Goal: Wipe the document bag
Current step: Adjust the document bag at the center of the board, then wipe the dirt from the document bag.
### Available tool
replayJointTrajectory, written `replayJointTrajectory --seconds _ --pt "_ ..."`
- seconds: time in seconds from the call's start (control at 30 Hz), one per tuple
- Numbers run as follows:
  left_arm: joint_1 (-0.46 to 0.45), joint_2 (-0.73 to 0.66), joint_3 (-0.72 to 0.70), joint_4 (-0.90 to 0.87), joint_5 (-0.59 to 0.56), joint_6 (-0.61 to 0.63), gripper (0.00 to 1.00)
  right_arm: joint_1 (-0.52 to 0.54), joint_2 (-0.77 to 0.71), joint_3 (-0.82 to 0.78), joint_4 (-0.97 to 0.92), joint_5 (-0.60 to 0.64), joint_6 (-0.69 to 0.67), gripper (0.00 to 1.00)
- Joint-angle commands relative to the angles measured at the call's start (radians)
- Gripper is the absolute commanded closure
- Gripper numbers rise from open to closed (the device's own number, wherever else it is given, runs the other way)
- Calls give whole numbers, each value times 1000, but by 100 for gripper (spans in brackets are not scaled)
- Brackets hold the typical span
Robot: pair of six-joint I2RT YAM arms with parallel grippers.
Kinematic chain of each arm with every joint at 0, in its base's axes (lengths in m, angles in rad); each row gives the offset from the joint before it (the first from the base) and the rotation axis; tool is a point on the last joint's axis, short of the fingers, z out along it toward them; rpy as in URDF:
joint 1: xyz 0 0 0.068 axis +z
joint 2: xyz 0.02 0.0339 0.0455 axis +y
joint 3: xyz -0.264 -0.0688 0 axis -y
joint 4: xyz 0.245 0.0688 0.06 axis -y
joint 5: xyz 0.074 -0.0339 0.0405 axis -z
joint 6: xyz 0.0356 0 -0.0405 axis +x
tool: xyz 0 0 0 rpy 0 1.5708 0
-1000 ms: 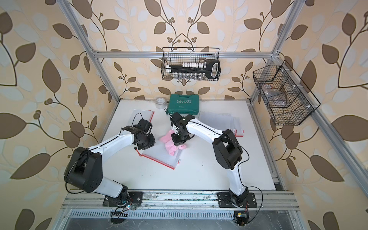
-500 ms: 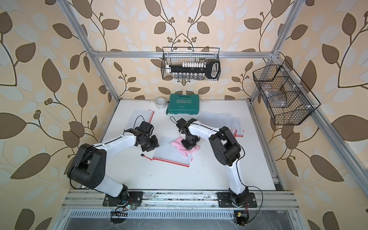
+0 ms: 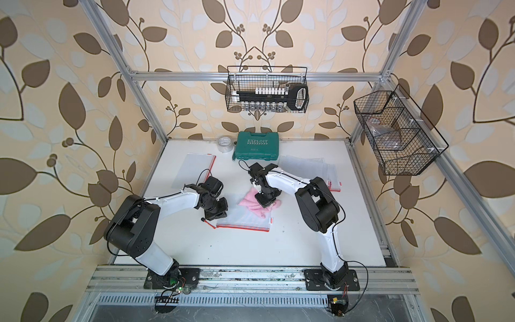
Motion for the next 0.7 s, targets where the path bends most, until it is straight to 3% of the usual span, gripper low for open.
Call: replayJointTrajectory --seconds 0.0,0.1,0.2,0.43,0.53,0.67 --pt "-5 79 -50 -49 -42 -17 100 49 -105 72 -64 -142 56 100" --pt "-5 83 -56 -31 -37 -20 100 102 -69 100 -42 -228 92 100" --pt "-5 63 -69 -12 -34 -27 100 131 67 184 -25 -298 109 100" --pt "-5 22 -87 -13 -47 -40 100 122 325 362 51 -482 154 100" --pt "-5 23 -91 -15 -55 -50 100 66 325 300 35 -389 192 100" --pt "-5 18 -96 -19 -65 -59 100 -30 148 108 -74 5 181 100"
